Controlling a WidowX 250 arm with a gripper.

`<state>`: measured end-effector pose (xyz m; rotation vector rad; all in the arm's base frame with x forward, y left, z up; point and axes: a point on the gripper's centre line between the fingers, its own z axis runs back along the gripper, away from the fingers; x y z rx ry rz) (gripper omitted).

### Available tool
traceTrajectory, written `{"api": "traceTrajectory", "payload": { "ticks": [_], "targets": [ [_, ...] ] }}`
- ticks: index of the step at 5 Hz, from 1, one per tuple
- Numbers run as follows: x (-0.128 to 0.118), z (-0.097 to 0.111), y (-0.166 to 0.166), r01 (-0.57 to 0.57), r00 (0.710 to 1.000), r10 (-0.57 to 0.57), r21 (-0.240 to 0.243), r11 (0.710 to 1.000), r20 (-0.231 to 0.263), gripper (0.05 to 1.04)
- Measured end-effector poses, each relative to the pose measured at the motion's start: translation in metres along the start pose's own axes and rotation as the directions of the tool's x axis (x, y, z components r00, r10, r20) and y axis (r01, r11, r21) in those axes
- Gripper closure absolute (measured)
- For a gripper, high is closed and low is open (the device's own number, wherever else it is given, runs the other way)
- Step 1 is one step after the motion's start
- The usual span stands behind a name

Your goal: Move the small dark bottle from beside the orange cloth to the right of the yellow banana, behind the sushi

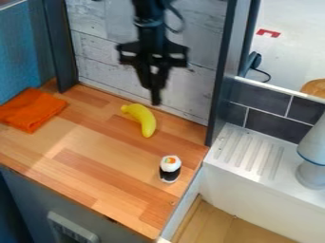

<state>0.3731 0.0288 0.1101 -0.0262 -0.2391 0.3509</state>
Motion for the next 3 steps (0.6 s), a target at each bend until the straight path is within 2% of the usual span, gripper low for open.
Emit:
{"api": "traceTrajectory", "payload": {
  "ticks": [1, 2, 3],
  "targets": [
    [-0.021, -0.017, -0.046, 0.083, 0.996, -0.083, 0.033, 0.996, 0.015, 0.749],
    [-0.027, -0.078, -0.054, 0.139, 0.990, -0.139, 0.086, 0.987, -0.009, 0.749],
    [-0.017, -0.093, -0.057, 0.146, 0.988, -0.149, 0.075, 0.986, 0.031, 0.749]
  ]
}}
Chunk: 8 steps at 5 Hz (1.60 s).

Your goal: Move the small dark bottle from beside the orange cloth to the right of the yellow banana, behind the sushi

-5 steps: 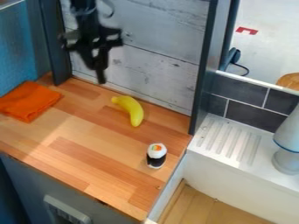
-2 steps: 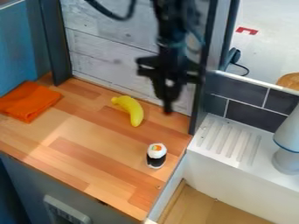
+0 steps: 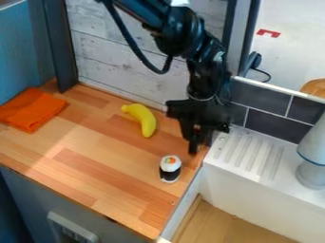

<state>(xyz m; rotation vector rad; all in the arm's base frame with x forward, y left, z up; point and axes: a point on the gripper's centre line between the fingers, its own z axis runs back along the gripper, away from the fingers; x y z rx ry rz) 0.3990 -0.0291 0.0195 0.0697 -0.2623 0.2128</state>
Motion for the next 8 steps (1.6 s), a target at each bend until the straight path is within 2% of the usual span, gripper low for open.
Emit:
{"api": "traceTrajectory", "payload": {
  "ticks": [2, 4, 5, 6, 7, 8],
  "targets": [
    [0.027, -0.014, 0.029, -0.085, 0.996, 0.085, 0.012, 0.996, 0.008, 0.749],
    [0.028, -0.016, 0.031, -0.081, 0.997, 0.081, 0.010, 0.997, -0.001, 0.749],
    [0.028, -0.016, 0.031, -0.076, 0.997, 0.076, 0.013, 0.997, -0.001, 0.683],
    [0.022, -0.027, 0.033, -0.088, 0.996, 0.089, 0.026, 0.996, -0.029, 0.373],
    [0.017, -0.029, 0.033, -0.090, 0.995, 0.091, 0.030, 0.996, -0.041, 0.094],
    [0.017, -0.029, 0.033, -0.094, 0.995, 0.095, 0.026, 0.995, -0.042, 0.079]
  ]
}}
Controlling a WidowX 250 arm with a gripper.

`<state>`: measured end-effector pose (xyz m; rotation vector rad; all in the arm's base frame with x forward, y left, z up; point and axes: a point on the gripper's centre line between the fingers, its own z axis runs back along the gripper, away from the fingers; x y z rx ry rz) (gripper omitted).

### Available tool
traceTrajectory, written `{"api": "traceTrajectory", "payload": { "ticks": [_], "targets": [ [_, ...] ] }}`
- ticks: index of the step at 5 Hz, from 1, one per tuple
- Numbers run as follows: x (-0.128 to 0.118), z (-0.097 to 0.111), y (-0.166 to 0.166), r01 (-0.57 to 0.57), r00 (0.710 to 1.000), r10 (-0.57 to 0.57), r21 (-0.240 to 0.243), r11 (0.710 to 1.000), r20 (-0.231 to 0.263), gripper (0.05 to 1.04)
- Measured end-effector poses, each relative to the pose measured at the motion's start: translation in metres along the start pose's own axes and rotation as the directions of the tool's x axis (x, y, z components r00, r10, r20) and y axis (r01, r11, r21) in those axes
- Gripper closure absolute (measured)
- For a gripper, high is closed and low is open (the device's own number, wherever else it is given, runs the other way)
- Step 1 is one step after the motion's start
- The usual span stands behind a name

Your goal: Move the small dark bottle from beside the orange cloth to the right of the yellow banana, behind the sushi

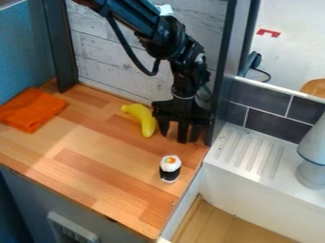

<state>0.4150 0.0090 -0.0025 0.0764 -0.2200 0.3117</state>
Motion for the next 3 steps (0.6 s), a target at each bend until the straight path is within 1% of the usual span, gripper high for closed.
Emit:
{"api": "traceTrajectory", "payload": {
  "ticks": [1, 2, 3],
  "targets": [
    [0.000, 0.000, 0.005, -0.019, 1.000, 0.019, -0.009, 1.000, -0.012, 0.083],
    [0.004, 0.034, 0.019, -0.057, 0.998, 0.057, -0.051, 0.997, -0.007, 0.083],
    [-0.006, 0.096, 0.047, -0.106, 0.994, 0.106, -0.081, 0.991, -0.005, 0.083]
  ]
}}
